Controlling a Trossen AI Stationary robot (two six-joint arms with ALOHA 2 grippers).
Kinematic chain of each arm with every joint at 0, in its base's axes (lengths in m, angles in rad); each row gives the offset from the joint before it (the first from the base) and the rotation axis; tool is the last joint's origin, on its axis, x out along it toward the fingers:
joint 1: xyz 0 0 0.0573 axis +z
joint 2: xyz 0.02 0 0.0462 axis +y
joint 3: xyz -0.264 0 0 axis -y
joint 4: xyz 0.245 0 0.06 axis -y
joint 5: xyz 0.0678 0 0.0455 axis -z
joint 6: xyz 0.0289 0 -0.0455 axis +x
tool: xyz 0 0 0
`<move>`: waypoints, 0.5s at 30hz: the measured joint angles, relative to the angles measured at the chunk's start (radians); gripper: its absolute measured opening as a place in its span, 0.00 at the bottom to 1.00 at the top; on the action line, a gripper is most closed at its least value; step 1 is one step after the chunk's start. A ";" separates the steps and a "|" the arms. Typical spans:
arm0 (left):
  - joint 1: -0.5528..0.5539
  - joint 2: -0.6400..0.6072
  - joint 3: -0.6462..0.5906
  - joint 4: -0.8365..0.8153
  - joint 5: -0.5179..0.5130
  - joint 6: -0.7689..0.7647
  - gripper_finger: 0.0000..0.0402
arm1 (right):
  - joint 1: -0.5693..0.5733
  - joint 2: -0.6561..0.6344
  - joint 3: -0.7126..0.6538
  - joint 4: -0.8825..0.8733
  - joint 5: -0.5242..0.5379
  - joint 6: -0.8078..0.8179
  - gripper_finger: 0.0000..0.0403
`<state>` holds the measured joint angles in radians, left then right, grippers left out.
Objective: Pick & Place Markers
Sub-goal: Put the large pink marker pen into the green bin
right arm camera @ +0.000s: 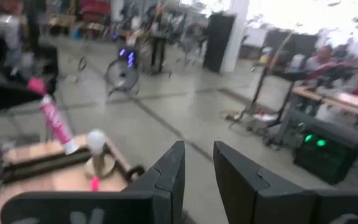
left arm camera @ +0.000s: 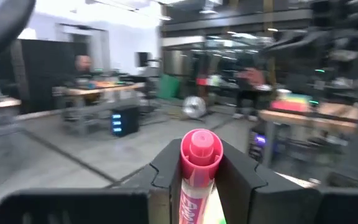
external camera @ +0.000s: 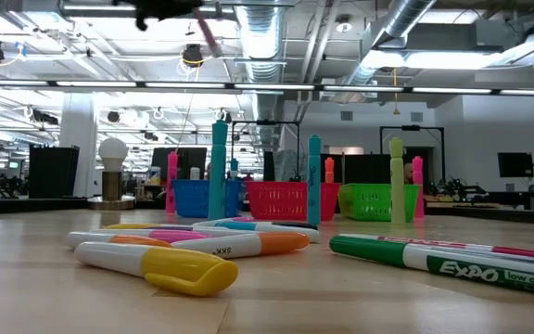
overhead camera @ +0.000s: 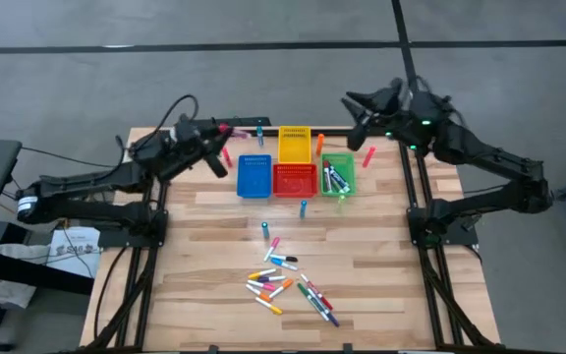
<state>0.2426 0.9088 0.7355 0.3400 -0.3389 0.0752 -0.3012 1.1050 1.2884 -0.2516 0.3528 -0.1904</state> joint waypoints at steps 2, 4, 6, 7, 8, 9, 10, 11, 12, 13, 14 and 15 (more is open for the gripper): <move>0.034 0.055 0.042 0.001 0.113 -0.010 0.19 | 0.000 0.043 -0.001 -0.002 -0.038 0.000 0.18; 0.072 0.102 0.085 0.001 0.211 -0.027 0.19 | 0.000 0.079 -0.001 -0.002 -0.083 -0.006 0.18; 0.114 0.139 0.127 0.004 0.297 -0.034 0.19 | -0.001 0.108 -0.001 -0.001 -0.129 -0.016 0.18; 0.135 0.156 0.149 0.007 0.332 -0.046 0.19 | -0.003 0.120 -0.001 0.002 -0.150 -0.017 0.18; 0.156 0.171 0.169 0.007 0.357 -0.063 0.19 | -0.007 0.129 -0.001 0.005 -0.174 -0.017 0.18; 0.178 0.188 0.193 0.007 0.381 -0.082 0.19 | -0.014 0.136 0.001 0.005 -0.204 -0.017 0.18; 0.197 0.206 0.216 0.010 0.412 -0.096 0.19 | -0.024 0.142 0.006 0.001 -0.240 -0.014 0.18; 0.214 0.221 0.236 0.011 0.450 -0.108 0.19 | -0.034 0.147 0.015 -0.002 -0.277 -0.003 0.18; 0.229 0.237 0.256 0.010 0.489 -0.116 0.19 | -0.048 0.151 0.025 -0.004 -0.322 0.008 0.18; 0.243 0.255 0.278 0.011 0.523 -0.126 0.19 | -0.062 0.157 0.037 -0.004 -0.370 0.014 0.18; 0.252 0.272 0.298 0.011 0.553 -0.135 0.19 | -0.076 0.160 0.046 -0.004 -0.423 0.017 0.18; 0.260 0.289 0.316 0.011 0.581 -0.142 0.19 | -0.092 0.160 0.051 -0.009 -0.471 0.018 0.18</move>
<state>0.5028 1.1978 1.0516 0.3508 0.2420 -0.0666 -0.3934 1.2652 1.3393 -0.2610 -0.1184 -0.1724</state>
